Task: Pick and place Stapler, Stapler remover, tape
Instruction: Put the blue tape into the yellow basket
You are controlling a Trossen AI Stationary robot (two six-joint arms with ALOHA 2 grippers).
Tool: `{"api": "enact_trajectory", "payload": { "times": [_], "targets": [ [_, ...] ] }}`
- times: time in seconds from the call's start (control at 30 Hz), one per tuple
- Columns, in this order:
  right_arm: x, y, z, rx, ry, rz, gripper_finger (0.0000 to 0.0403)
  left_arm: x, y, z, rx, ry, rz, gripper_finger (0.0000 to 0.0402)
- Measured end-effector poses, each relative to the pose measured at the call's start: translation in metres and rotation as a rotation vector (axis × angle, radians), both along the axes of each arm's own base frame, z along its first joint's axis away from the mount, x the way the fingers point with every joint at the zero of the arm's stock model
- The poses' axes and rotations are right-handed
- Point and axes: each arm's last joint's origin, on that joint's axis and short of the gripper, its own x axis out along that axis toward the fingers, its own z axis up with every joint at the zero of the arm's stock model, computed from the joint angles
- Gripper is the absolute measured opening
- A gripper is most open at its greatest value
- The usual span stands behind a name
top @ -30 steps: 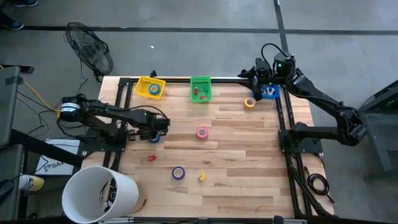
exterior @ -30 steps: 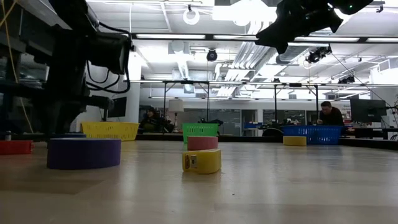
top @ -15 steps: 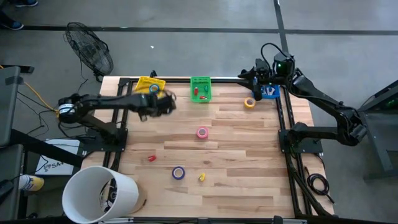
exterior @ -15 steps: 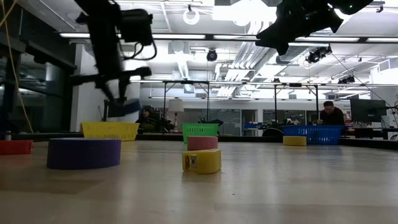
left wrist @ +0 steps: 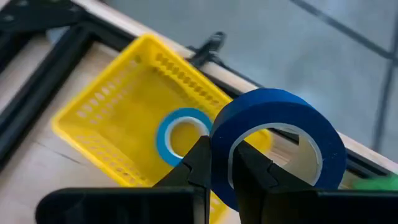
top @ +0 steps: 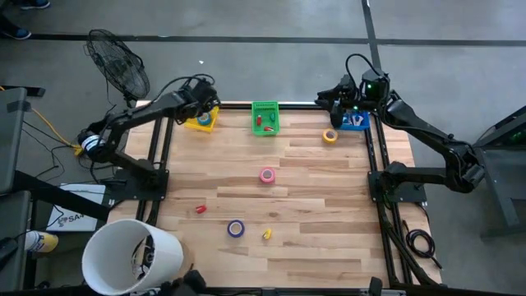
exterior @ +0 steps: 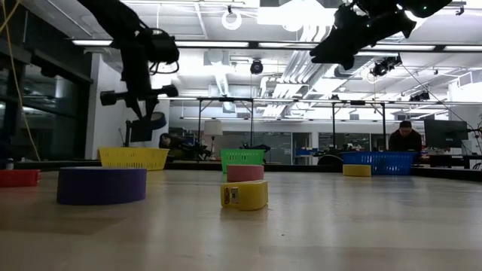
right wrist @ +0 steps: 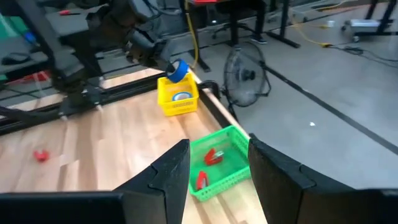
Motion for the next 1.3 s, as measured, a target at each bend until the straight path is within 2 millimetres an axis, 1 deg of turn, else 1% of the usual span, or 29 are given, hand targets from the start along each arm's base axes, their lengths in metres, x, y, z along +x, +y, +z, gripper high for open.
{"api": "enact_trajectory", "payload": {
  "times": [0.17,0.57,0.67,0.8,0.9,1.3],
  "targets": [
    [-0.001,-0.002,0.0,0.002,0.005,-0.076,0.0154,-0.003,0.01,-0.012,-0.01,0.01,0.115,0.0033],
    [-0.001,-0.002,0.0,0.025,-0.001,-0.103,0.0154,0.007,0.02,-0.045,-0.056,-0.152,0.443,0.0039],
    [-0.001,-0.003,0.0,0.025,-0.001,-0.103,0.0154,0.008,0.021,-0.049,-0.056,-0.185,0.51,0.004],
    [-0.001,-0.002,0.0,0.024,-0.001,-0.103,0.0154,0.007,0.022,-0.05,-0.031,-0.228,0.588,0.004],
    [-0.001,-0.002,0.0,0.024,-0.001,-0.102,0.0154,0.008,0.022,-0.049,-0.015,-0.248,0.605,0.0041],
    [-0.001,-0.002,-0.001,0.028,0.004,-0.099,0.0154,0.01,0.02,-0.05,-0.039,-0.241,0.586,0.0042]
  ]
}}
